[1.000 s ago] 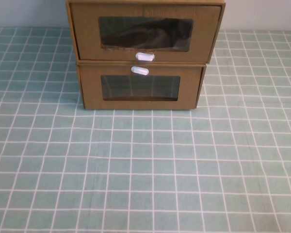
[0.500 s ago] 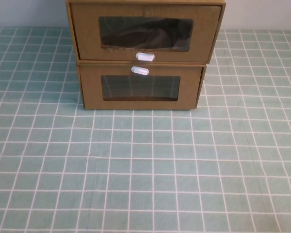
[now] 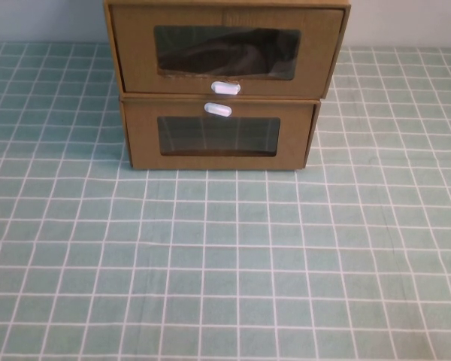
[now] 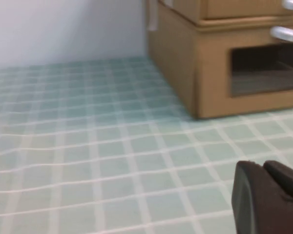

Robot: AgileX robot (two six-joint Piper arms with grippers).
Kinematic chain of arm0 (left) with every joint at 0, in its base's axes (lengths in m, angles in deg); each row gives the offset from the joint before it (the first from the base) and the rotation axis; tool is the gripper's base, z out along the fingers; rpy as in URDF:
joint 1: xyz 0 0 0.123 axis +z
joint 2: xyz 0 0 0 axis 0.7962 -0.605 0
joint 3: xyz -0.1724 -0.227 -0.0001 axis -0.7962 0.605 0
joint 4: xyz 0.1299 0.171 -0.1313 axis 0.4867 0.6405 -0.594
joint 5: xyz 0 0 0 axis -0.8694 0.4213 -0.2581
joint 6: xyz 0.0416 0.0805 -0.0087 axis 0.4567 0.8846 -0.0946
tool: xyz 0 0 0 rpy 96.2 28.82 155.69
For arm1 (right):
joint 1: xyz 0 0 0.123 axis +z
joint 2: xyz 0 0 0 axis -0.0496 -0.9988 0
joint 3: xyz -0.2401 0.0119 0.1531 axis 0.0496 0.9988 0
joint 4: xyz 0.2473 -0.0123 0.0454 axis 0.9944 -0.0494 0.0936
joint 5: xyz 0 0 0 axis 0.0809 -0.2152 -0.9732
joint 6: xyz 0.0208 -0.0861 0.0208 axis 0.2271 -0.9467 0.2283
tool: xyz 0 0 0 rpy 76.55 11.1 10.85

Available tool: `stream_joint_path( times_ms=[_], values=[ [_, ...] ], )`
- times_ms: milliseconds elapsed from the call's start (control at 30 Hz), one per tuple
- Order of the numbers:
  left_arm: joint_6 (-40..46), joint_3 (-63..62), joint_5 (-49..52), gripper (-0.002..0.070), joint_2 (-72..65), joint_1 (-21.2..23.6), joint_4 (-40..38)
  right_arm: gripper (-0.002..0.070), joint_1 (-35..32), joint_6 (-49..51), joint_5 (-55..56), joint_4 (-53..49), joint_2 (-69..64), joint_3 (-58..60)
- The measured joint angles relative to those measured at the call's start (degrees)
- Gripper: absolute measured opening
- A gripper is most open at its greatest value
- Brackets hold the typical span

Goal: Close the shoe box

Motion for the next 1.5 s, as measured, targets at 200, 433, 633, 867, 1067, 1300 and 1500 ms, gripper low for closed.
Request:
stream_joint_path(
  times_ms=[200, 433, 633, 867, 1067, 1300, 1500],
  values=[
    [-27.38, 0.0, 1.08, -0.0005, 1.16, 7.35, 25.79, -0.0011, 0.0, 0.0, 0.0, 0.0, 0.0, 0.0],
    [-29.03, 0.0, 11.89, -0.0005, 4.04, 8.87, 29.42, -0.0011, 0.0, 0.0, 0.0, 0.13, 0.11, 0.0],
    [-29.15, 0.0, 12.67, -0.0005, 4.17, 8.91, 29.42, -0.0011, 0.0, 0.0, 0.0, 0.17, 0.11, 0.0],
    [-29.15, 0.0, 12.79, -0.0005, 4.17, 8.91, 29.42, -0.0011, 0.0, 0.0, 0.0, 0.17, 0.11, 0.0],
    [-29.28, 0.0, 12.79, -0.0005, 4.17, 8.91, 29.42, -0.0011, 0.0, 0.0, 0.0, 0.17, 0.11, 0.0],
    [-29.37, 0.0, 12.79, -0.0005, 4.17, 8.91, 29.42, -0.0011, 0.0, 0.0, 0.0, 0.26, 0.11, 0.0],
    [-29.37, 0.0, 12.79, -0.0005, 4.17, 8.91, 29.42, -0.0011, 0.0, 0.0, 0.0, 0.26, 0.11, 0.0]
  ],
)
